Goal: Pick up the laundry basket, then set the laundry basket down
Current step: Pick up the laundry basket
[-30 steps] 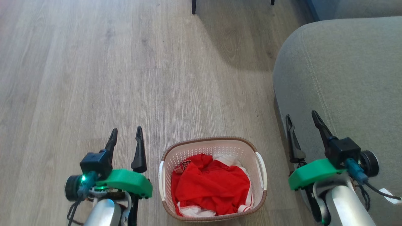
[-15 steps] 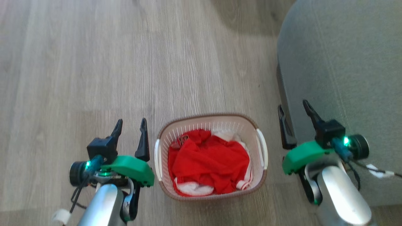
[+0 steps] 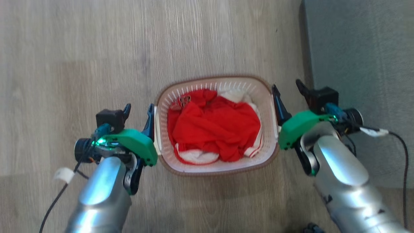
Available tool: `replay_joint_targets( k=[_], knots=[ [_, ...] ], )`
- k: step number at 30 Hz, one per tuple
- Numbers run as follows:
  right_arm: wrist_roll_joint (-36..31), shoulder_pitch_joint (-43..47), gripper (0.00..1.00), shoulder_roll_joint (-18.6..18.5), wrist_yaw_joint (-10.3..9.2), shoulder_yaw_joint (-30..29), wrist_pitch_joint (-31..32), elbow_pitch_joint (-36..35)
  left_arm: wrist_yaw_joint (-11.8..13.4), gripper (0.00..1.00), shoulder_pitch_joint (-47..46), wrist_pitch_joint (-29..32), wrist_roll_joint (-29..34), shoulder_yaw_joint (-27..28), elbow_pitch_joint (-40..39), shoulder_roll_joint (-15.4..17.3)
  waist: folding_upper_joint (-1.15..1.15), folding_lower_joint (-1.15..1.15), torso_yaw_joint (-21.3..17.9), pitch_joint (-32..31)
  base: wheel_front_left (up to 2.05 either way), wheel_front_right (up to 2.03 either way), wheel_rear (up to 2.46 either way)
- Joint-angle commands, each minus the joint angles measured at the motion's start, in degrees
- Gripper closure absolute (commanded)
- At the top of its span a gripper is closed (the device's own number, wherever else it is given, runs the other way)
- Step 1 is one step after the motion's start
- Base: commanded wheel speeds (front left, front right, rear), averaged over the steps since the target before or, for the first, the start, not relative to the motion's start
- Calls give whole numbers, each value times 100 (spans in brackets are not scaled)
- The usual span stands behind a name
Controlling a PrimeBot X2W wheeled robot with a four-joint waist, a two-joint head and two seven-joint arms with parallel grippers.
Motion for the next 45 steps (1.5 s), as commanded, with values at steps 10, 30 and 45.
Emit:
replay_joint_targets(
  k=[10,30,45],
  knots=[
    [326,-958,0,48,41,510,-61,1396,-312,0,-949,-37,-389,-363,1328,60,0,-1,85,1029,0,0,0],
    [1069,-1877,0,48,41,1074,-23,2885,-562,0,-1967,237,-1667,-2025,2405,60,0,-1,98,1733,0,0,0],
    [1531,-2243,0,48,41,1452,545,3158,-563,0,-2509,967,-2205,-2603,2787,60,0,-1,55,2205,0,0,0]
  ],
)
